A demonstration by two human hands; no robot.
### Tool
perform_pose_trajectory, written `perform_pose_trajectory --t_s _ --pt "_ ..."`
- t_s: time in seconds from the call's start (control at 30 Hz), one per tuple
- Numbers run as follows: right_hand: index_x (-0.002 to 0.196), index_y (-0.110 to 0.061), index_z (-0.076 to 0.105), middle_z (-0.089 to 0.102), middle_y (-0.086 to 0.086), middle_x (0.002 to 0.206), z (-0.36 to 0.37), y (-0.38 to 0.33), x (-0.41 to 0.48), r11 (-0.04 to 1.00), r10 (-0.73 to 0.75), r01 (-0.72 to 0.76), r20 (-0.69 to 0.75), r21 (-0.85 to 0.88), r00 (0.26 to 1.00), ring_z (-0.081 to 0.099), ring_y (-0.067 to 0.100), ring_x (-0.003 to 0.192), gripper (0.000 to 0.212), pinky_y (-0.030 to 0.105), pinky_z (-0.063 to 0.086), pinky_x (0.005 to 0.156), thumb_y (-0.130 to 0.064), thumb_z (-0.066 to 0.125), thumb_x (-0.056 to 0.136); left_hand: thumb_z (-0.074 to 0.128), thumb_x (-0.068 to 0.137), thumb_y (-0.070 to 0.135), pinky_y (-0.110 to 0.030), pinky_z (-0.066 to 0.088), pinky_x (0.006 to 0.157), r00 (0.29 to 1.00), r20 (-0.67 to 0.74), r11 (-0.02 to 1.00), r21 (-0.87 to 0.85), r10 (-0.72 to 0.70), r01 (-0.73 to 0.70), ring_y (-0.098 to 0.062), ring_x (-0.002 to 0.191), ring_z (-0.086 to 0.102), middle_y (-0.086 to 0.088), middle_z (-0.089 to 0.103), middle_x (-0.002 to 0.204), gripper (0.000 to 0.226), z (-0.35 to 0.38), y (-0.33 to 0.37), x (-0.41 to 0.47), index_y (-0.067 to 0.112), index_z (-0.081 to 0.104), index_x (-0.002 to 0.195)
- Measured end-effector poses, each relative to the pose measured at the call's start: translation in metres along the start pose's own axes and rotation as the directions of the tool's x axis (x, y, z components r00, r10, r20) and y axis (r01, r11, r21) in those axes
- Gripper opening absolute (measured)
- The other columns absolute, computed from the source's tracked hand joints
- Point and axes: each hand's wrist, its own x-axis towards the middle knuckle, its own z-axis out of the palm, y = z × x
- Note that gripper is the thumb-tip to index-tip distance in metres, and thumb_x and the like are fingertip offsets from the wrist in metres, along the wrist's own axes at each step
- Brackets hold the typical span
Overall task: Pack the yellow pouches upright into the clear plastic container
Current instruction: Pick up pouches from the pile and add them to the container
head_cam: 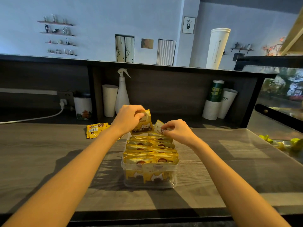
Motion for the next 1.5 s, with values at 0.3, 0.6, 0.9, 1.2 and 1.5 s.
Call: perform_pose_trajectory --t_s 0.3,0.6,0.9,1.2,1.5 --pt "0.122 -0.009 0.060 0.055 0.007 0.128 0.000 0.002 -0.001 1.000 0.017 -0.017 0.017 0.017 1.000 0.046 0.008 0.103 0.035 0.013 0.043 0.070 -0.014 0.061 0.086 0.050 0.093 0.010 -0.027 0.048 0.084 0.935 0.353 0.998 0.021 0.042 -0.053 -0.010 0.086 0.056 -0.004 0.063 0.092 0.021 0.010 -0.002 -0.001 0.009 0.068 0.102" --pt "0.107 -0.008 0.064 0.062 0.011 0.117 0.006 0.005 0.002 1.000 -0.025 0.024 -0.094 -0.009 0.995 0.057 0.021 0.114 0.027 0.023 0.049 0.085 0.005 0.046 0.092 0.046 0.096 0.016 -0.022 0.043 0.081 0.862 0.504 0.995 0.097 -0.057 0.009 -0.010 0.092 0.054 -0.007 0.065 0.111 0.026 0.016 -0.011 -0.008 0.009 0.065 0.112" --pt "0.119 -0.008 0.063 0.064 0.009 0.116 0.007 0.001 0.003 1.000 -0.027 0.027 -0.004 0.000 1.000 0.058 0.018 0.110 0.034 0.023 0.048 0.086 0.005 0.047 0.091 0.044 0.096 0.017 -0.015 0.038 0.068 0.859 0.512 1.000 0.010 -0.026 0.024 -0.009 0.079 0.052 -0.001 0.059 0.090 0.025 0.016 -0.013 -0.012 0.008 0.066 0.103" --pt "0.097 -0.002 0.070 0.061 0.003 0.095 0.008 -0.004 -0.002 0.991 0.069 -0.077 0.073 0.109 0.995 0.055 0.013 0.094 0.028 0.012 0.043 0.070 -0.005 0.043 0.093 0.048 0.091 0.012 -0.024 0.041 0.064 0.923 0.369 0.984 -0.086 -0.113 0.154 -0.014 0.069 0.052 -0.011 0.060 0.078 0.027 0.018 -0.015 -0.010 -0.005 0.067 0.083" --pt "0.105 -0.006 0.069 0.064 0.007 0.111 0.011 -0.005 -0.004 0.993 0.068 -0.077 0.104 0.085 0.992 0.053 0.010 0.096 0.035 0.010 0.038 0.072 -0.020 0.037 0.099 0.047 0.093 0.017 -0.025 0.040 0.066 0.910 0.411 0.990 -0.091 -0.063 0.110 -0.017 0.077 0.053 -0.018 0.065 0.089 0.027 0.023 -0.010 -0.011 0.001 0.068 0.093"
